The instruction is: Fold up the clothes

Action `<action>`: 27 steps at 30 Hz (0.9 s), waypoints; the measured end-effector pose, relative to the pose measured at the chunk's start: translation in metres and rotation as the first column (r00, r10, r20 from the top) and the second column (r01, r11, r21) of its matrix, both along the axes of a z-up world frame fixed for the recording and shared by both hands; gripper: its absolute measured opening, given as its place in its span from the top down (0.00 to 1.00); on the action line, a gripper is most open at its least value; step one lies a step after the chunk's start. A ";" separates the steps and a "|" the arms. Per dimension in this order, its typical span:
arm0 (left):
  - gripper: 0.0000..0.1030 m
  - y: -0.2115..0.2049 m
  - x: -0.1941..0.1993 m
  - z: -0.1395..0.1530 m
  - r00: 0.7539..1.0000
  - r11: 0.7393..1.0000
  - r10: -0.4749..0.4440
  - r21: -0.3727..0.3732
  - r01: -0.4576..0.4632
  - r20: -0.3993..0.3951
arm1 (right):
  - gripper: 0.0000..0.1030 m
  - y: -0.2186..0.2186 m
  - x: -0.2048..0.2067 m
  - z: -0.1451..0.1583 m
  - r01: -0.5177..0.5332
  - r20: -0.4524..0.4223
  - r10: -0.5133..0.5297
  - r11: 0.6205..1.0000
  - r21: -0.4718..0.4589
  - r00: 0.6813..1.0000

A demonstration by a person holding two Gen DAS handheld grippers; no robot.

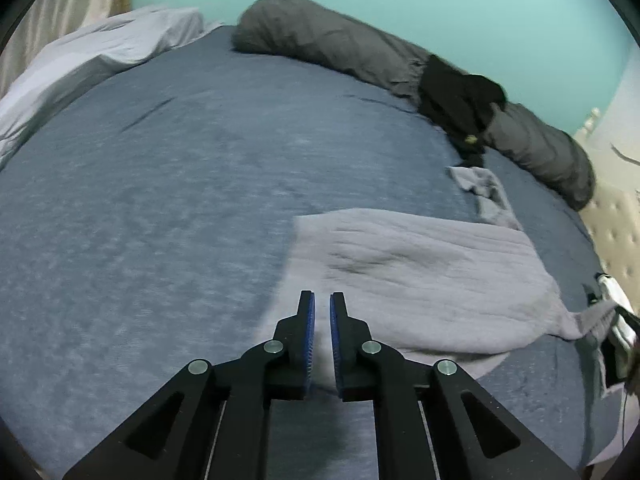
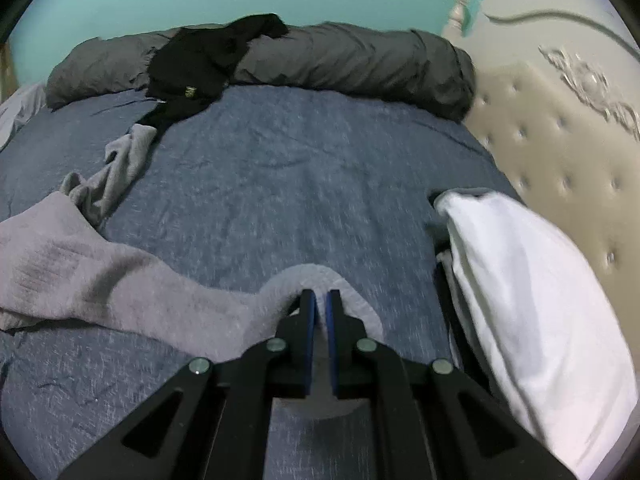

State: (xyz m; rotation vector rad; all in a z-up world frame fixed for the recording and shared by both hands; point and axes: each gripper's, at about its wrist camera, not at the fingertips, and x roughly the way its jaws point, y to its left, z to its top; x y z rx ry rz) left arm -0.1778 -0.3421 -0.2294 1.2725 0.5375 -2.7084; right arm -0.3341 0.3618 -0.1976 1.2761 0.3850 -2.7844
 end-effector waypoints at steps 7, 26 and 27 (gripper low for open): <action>0.89 0.067 -0.030 -0.018 0.997 0.997 -0.068 0.034 0.070 -0.046 | 0.95 -0.059 -0.044 0.057 -0.107 -0.088 0.109 0.994 0.033 0.990; 0.88 0.102 -0.041 -0.075 0.993 0.991 -0.093 0.088 0.100 -0.079 | 0.53 -0.100 -0.144 0.011 0.008 -0.112 0.010 0.987 0.160 0.994; 0.86 0.100 -0.041 -0.074 0.993 0.992 -0.091 0.084 0.098 -0.081 | 0.53 -0.095 -0.135 0.005 0.015 -0.117 0.000 0.992 0.129 0.993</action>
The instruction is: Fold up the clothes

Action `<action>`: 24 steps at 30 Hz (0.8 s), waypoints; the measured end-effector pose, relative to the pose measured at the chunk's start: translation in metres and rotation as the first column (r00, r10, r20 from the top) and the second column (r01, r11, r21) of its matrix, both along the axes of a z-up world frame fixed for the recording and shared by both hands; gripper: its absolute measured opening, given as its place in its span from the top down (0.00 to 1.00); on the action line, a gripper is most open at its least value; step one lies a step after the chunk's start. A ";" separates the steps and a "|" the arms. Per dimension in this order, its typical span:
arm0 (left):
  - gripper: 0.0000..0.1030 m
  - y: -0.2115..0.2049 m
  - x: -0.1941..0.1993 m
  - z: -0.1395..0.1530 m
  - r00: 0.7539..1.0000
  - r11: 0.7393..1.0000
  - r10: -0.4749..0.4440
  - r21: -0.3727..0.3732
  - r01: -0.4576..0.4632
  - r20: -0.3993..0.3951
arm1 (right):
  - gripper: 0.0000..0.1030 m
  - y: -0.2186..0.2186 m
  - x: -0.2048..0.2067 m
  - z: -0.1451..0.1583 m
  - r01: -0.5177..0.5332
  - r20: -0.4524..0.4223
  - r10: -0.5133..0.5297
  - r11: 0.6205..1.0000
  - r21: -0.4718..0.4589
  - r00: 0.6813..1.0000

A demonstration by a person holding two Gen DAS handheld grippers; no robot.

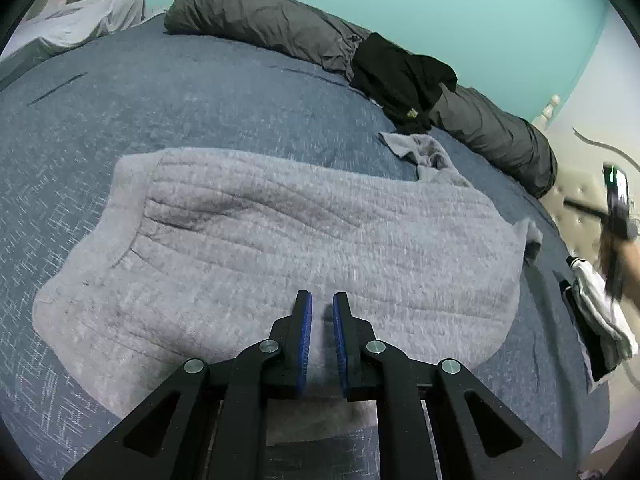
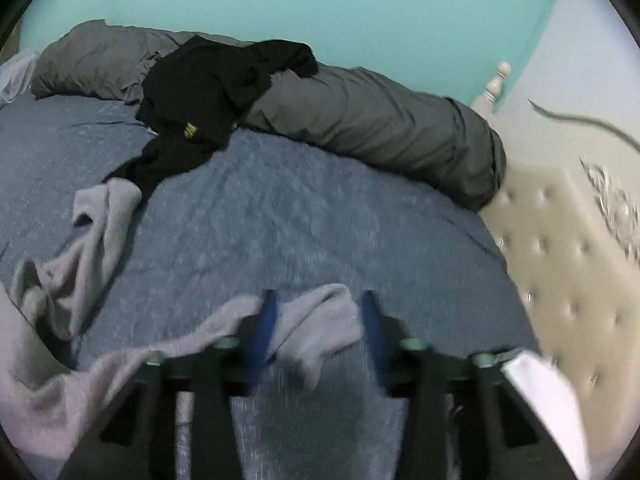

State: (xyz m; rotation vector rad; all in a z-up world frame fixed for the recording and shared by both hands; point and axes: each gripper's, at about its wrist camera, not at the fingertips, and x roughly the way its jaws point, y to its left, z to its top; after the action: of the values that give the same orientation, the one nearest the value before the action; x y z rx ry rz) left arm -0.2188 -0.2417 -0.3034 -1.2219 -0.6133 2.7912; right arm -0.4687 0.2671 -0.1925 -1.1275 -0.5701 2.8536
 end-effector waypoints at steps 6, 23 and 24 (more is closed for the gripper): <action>0.79 -0.008 0.002 0.002 1.000 1.000 0.016 0.018 -0.016 -0.003 | 0.53 0.027 0.063 -0.047 0.012 0.079 0.013 0.951 -0.308 0.997; 0.74 -0.031 0.020 0.004 0.999 0.998 0.050 0.036 -0.050 -0.009 | 0.38 -0.080 0.130 -0.152 0.062 0.327 0.272 0.676 -0.735 0.905; 0.74 -0.032 0.020 0.004 0.999 0.998 0.052 0.039 -0.051 -0.009 | 0.38 -0.083 0.126 -0.153 0.066 0.323 0.277 0.658 -0.750 0.905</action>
State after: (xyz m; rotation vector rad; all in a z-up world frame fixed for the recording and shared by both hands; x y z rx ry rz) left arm -0.1990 -0.2740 -0.2995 -1.2020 -0.7054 2.8106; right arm -0.3426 0.1837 -0.3454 -1.8736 0.6999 3.0033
